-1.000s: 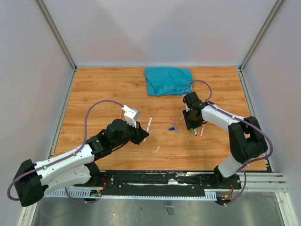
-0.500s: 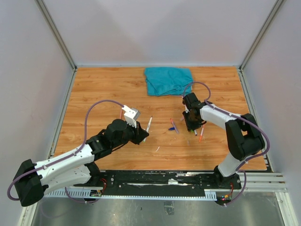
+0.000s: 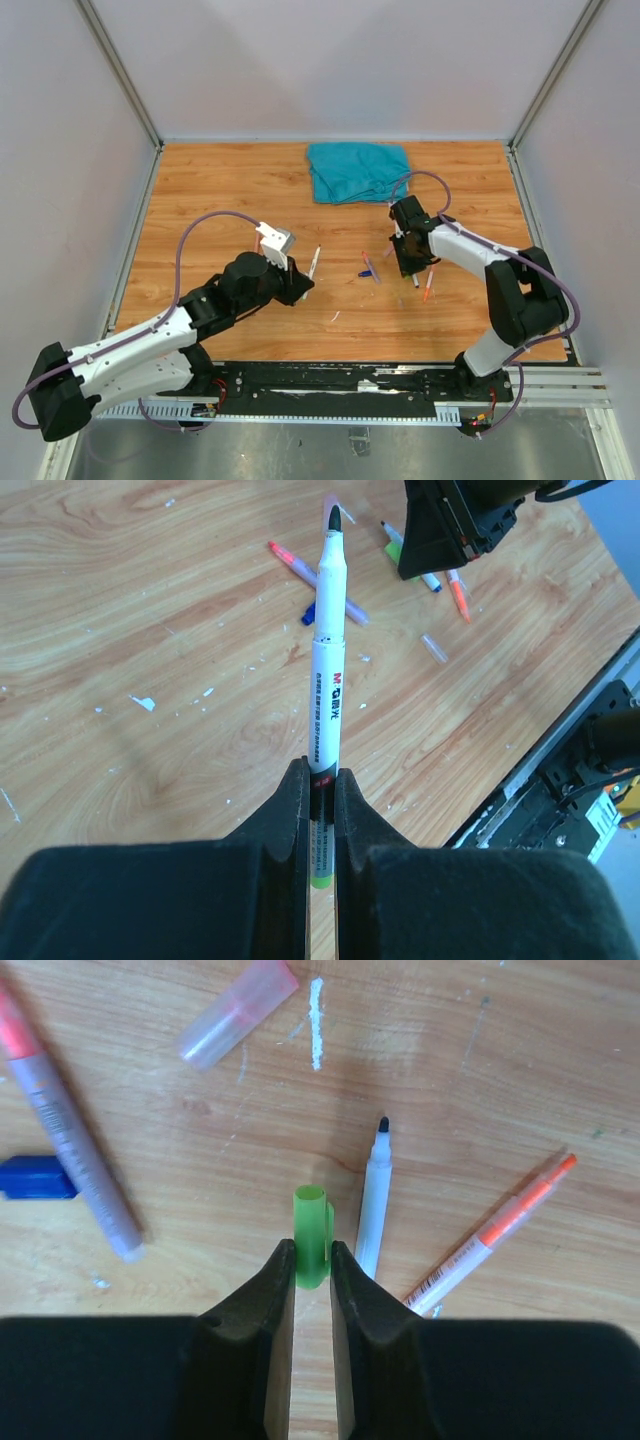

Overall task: Insert the pens into the pen caps
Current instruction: Pick up the pen cap from the center of the board, then place the pen cap at the center of the board.

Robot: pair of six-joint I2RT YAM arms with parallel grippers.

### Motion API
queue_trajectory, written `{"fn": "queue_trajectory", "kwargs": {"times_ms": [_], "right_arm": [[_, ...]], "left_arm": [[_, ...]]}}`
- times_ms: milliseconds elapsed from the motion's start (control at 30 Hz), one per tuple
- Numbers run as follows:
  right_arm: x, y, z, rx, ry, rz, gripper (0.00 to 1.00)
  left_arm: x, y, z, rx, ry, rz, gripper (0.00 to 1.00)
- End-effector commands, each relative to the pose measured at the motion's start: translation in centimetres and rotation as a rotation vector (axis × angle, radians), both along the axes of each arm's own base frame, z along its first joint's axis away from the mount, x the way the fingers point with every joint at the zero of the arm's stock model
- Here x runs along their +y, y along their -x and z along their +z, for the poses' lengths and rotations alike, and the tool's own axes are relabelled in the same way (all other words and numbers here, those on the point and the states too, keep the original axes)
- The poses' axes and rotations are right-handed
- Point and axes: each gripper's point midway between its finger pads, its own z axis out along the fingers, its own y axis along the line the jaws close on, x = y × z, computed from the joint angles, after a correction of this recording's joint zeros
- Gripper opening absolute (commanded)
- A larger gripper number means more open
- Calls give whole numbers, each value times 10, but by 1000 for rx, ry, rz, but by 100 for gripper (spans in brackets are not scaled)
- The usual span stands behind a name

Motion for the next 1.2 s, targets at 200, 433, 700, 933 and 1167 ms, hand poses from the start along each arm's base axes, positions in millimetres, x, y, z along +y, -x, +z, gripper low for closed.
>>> {"fn": "queue_trajectory", "kwargs": {"times_ms": [200,433,700,933,1167], "right_arm": [[68,11,72,-216,-281,374,6],[119,50,62,-152,-235,709,4],[149,86,35,-30,-100,988,5],[150,101,15,67,-47,1076,5],[147,105,-1,156,-15,1068,11]], "left_arm": [[39,-15,83,-165,80,186,1],[70,-20,112,-200,66,317,1],[82,-23,116,-181,23,376,0],[87,-21,116,-187,24,386,1],[87,-21,113,-183,17,384,1]]}}
